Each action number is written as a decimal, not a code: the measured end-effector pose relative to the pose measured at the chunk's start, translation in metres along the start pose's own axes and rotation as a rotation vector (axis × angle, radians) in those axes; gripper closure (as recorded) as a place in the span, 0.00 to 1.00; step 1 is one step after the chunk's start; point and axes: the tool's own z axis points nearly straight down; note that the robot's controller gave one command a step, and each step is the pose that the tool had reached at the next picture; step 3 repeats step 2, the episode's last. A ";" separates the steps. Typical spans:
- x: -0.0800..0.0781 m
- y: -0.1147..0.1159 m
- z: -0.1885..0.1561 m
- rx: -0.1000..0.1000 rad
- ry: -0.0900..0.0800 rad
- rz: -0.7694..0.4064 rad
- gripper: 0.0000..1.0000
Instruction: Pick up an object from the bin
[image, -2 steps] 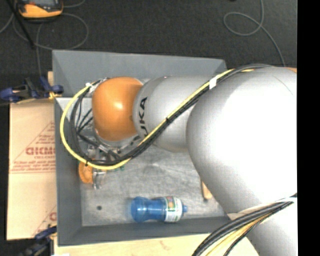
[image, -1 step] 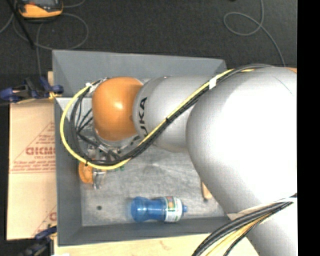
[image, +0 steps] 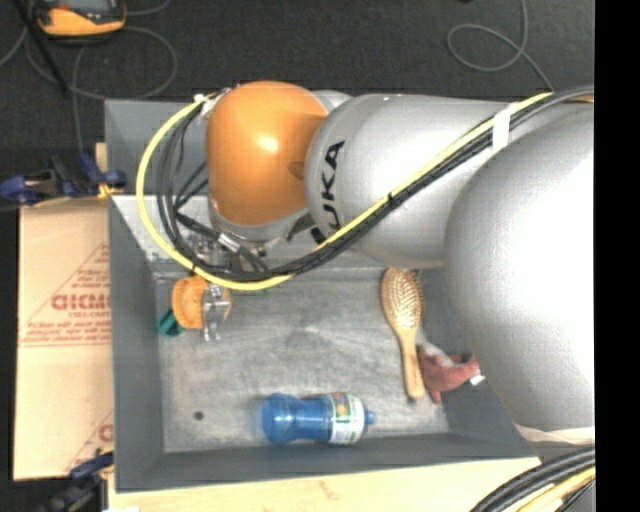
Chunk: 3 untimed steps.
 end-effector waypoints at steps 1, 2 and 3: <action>0.000 0.000 0.000 0.000 0.000 0.001 1.00; -0.011 0.001 -0.039 0.004 0.002 -0.093 1.00; -0.011 0.001 -0.039 0.004 0.002 -0.093 1.00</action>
Offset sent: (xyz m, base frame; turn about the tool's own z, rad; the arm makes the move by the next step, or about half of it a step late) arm 0.0339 0.0108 0.1333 -0.3008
